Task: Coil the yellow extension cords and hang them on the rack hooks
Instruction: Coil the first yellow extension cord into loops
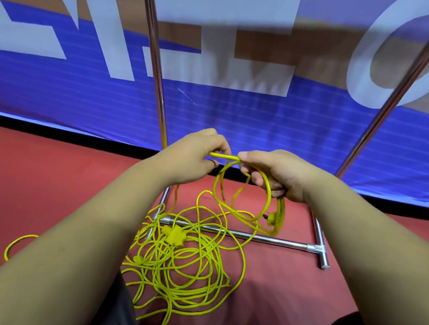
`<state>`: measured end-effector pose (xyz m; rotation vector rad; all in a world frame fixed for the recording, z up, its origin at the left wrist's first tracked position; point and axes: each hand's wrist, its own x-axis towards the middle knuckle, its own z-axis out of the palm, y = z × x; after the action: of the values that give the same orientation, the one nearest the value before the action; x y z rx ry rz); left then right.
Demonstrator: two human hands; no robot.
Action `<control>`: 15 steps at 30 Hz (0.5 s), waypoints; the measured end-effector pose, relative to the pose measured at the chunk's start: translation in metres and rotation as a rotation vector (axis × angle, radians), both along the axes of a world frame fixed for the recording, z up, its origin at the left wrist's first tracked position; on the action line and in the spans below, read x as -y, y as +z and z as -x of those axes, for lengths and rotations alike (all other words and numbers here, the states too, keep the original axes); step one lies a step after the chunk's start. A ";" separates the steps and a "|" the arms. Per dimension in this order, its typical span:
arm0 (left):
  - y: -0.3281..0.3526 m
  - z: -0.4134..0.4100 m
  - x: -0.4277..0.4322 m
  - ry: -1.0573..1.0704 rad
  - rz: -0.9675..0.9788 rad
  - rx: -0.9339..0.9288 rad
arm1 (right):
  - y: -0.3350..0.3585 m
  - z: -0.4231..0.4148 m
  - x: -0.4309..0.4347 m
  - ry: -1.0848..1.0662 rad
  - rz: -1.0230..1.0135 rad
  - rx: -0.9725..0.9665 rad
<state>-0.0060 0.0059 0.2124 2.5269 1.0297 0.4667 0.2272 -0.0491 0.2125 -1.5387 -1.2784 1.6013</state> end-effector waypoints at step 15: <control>-0.016 -0.002 -0.002 0.206 0.187 0.118 | -0.001 0.016 0.002 0.098 -0.063 -0.046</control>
<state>-0.0037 0.0079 0.1960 2.2133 1.2335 0.5427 0.2111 -0.0511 0.2112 -1.4130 -1.3844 1.6317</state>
